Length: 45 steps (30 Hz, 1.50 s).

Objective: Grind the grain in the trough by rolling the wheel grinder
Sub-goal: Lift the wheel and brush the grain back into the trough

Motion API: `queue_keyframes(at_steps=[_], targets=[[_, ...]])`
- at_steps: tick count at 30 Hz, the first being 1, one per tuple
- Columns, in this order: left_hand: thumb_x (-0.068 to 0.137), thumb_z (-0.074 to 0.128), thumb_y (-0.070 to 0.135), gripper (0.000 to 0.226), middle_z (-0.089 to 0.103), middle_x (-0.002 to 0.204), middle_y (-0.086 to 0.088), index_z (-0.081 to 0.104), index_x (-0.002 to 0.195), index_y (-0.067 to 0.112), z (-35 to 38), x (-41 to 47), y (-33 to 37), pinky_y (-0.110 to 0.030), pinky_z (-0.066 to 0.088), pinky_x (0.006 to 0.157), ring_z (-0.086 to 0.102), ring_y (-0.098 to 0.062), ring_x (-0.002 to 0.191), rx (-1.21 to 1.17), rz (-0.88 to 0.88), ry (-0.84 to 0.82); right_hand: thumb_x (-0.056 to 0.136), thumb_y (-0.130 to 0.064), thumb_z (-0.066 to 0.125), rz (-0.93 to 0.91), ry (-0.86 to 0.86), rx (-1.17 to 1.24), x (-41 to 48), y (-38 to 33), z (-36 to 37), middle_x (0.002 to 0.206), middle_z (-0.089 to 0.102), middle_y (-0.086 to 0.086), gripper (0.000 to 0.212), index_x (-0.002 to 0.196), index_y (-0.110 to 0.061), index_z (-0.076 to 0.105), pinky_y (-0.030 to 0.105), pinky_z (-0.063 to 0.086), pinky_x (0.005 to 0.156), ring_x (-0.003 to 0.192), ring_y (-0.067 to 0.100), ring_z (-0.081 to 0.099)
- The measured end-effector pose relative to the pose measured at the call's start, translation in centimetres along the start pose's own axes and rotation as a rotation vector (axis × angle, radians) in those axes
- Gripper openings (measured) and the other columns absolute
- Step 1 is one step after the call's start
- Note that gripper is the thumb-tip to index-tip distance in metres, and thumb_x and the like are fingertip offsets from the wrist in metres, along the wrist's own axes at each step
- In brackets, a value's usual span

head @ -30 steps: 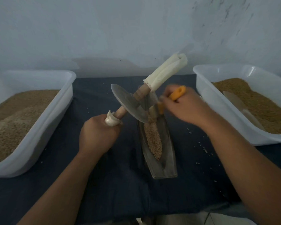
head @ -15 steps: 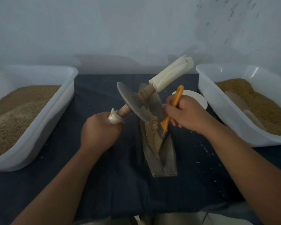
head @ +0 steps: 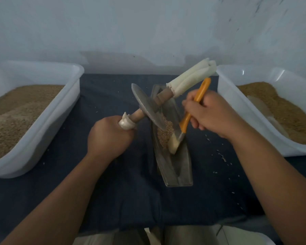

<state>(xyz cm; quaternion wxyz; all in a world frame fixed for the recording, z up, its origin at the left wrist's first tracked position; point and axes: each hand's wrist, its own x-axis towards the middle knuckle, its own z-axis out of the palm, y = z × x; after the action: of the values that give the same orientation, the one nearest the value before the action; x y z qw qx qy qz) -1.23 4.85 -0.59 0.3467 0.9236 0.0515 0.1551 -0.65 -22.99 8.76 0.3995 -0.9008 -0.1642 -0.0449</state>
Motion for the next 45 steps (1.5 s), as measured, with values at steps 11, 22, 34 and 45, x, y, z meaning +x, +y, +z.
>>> queue_keyframes(at_steps=[11, 22, 34, 45], targets=[[0.082, 0.062, 0.061, 0.010, 0.061, 0.075, 0.037, 0.060, 0.084, 0.051, 0.0, 0.0, 0.1, -0.025, 0.037, 0.050, 0.058, -0.005, 0.055, 0.024, 0.012, -0.017, 0.104, -0.031, 0.055, -0.019, 0.020, -0.053, 0.0, 0.2, 0.6, 0.057, 0.067, 0.002, 0.034, 0.072, -0.018, 0.059, 0.014, 0.046, 0.050, 0.044, 0.013, 0.059], [0.079, 0.060, 0.065, 0.013, 0.063, 0.060, 0.014, 0.061, 0.084, 0.053, 0.1, 0.2, -0.1, -0.026, 0.039, 0.052, 0.060, -0.008, 0.057, 0.028, -0.038, 0.020, 0.103, -0.032, 0.058, -0.052, 0.094, 0.062, -2.6, 0.5, 0.1, 0.059, 0.067, 0.003, 0.030, 0.074, -0.024, 0.062, 0.015, 0.048, 0.049, 0.045, 0.012, 0.060], [0.085, 0.057, 0.063, 0.037, 0.062, 0.059, 0.012, 0.063, 0.068, 0.030, 0.3, 0.1, 0.2, -0.027, 0.041, 0.051, 0.059, -0.010, 0.055, 0.152, -0.056, -0.006, 0.105, -0.043, 0.061, -0.101, 0.417, -0.016, -9.6, 4.6, -3.3, 0.089, 0.075, -0.007, 0.014, 0.108, -0.033, 0.071, 0.023, 0.060, 0.060, 0.074, 0.011, 0.075], [0.091, 0.045, 0.065, 0.047, 0.056, 0.056, 0.012, 0.055, 0.063, 0.029, 1.2, -0.4, 0.2, -0.025, 0.037, 0.052, 0.052, -0.012, 0.052, 0.319, 0.105, 0.057, 0.100, 0.001, 0.053, 0.040, -0.127, -0.721, -13.2, 8.7, -2.6, 0.167, 0.037, -0.008, 0.076, 0.158, -0.045, 0.034, 0.034, 0.034, 0.123, 0.154, 0.017, 0.035]])
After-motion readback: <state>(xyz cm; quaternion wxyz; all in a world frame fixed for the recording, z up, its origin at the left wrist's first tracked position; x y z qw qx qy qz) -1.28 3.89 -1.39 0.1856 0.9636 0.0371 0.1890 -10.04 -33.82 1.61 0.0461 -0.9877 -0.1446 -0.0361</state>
